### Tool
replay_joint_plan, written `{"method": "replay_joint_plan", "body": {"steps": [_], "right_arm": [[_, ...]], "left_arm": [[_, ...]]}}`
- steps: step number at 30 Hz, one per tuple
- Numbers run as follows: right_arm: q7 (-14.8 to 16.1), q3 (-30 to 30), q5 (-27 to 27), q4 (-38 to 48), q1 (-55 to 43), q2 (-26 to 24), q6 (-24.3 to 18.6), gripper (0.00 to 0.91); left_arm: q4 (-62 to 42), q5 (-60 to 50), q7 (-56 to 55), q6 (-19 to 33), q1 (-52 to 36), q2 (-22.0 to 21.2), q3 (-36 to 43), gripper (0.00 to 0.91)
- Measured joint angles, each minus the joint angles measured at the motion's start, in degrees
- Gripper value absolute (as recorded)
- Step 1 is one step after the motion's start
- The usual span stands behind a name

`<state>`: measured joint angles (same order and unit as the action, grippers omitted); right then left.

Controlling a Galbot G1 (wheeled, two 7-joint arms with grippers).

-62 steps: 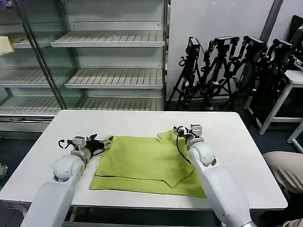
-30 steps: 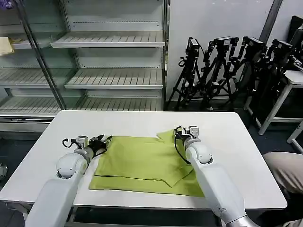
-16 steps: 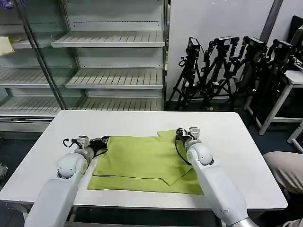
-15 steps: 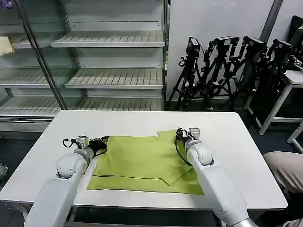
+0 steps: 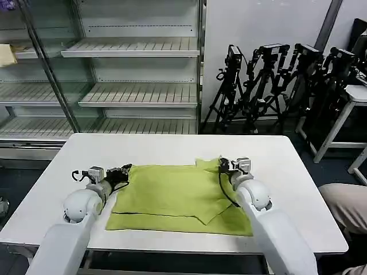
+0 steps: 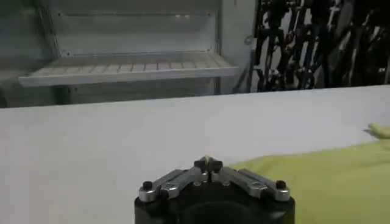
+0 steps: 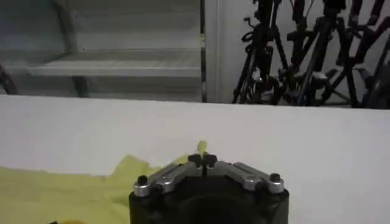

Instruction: Fold and organize the clothes.

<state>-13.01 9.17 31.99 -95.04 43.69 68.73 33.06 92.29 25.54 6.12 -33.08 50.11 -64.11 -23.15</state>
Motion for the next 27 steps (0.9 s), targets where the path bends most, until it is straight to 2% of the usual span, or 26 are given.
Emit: {"method": "replay_joint_plan", "body": {"steps": [14,27], "right_arm": [[1.4,3.5,-3.3,-12.5,10.9,-4.0,-1.4,0.000],[2.6,7.5,-6.4,-20.6,21.0,-4.5,-3.3,0.000]], "left_arm": [[7.9,0.0,1.3,0.6,8.6,0.1,-5.5,0.010],[13.5,-2.4,2.0,1.0,15.2,-2.1,-8.6,0.010]]}}
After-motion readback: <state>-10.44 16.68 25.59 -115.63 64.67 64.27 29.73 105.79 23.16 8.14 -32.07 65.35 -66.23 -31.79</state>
